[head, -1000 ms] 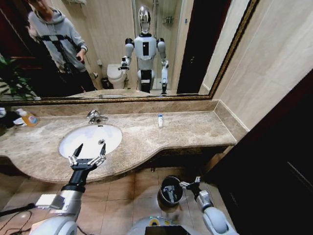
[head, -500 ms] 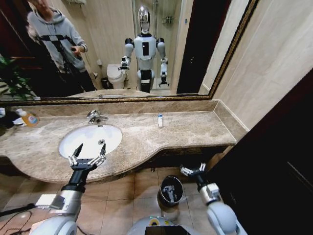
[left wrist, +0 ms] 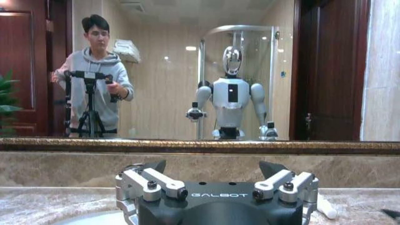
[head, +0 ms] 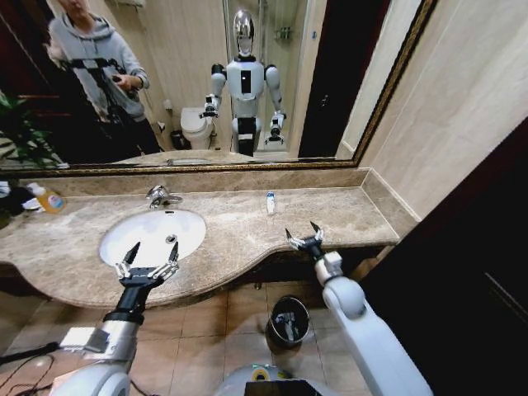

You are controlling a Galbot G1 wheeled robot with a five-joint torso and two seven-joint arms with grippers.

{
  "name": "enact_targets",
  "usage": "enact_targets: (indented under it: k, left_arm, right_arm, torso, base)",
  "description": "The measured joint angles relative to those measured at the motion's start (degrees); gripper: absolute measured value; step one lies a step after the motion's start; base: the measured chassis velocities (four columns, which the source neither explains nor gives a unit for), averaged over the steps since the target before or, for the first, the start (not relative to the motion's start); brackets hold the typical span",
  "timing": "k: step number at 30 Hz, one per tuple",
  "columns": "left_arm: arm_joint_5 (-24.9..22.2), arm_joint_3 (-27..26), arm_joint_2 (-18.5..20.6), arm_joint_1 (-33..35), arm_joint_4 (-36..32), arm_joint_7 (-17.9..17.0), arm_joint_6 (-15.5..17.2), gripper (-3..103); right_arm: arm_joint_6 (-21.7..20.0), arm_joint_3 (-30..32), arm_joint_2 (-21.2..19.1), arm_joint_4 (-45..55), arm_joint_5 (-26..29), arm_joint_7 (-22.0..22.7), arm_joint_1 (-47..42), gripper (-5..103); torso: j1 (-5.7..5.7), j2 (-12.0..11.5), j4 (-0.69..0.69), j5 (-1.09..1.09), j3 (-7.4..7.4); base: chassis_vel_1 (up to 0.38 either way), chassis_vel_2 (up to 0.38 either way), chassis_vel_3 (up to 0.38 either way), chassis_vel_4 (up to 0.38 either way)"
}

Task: Pick up the trash from the sink and place it in the trash bin.

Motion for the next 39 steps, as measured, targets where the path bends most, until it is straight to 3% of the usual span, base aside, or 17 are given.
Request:
enact_targets:
  k: [6,17,26,34,35,39]
  left_arm:
    - [0.0,0.0,0.0,0.0,0.0,0.0,0.0,100]
    - [0.0,0.0,0.0,0.0,0.0,0.0,0.0,100]
    - [0.0,0.0,0.0,0.0,0.0,0.0,0.0,100]
    - [0.0,0.0,0.0,0.0,0.0,0.0,0.0,100]
    - [0.0,0.0,0.0,0.0,0.0,0.0,0.0,100]
    - [0.0,0.0,0.0,0.0,0.0,0.0,0.0,100]
  right_arm:
    - [-2.74,-5.28,2.48,-5.05,1.44,3.24,6.0,100]
    - [-0.66,-10.81,10.2,-16.4,0.3,12.47,15.24,100]
    - [2.41,-10.89,14.75,-27.69,-5.8,12.82,20.83,100]
    - [4.15,-9.21,16.77,-33.17,-6.62,12.31,23.11,103]
    - [4.48,-8.62,16.81,-33.92,-6.52,11.92,23.34,94]
    - [4.91,-7.82,16.55,-34.8,-6.45,11.29,23.46,84]
  torso:
    - [0.0,0.0,0.0,0.0,0.0]
    - [0.0,0.0,0.0,-0.01,-0.01]
    - [-0.01,0.0,0.0,-0.01,-0.01]
    - [-0.01,0.0,0.0,0.0,-0.01]
    - [-0.01,0.01,0.0,0.0,-0.01]
    - [-0.01,0.01,-0.01,0.01,-0.01]
  base:
    - [0.0,0.0,0.0,0.0]
    - [0.0,0.0,0.0,0.0]
    - [0.0,0.0,0.0,0.0]
    - [0.0,0.0,0.0,0.0]
    - [0.0,0.0,0.0,0.0]
    - [0.0,0.0,0.0,0.0]
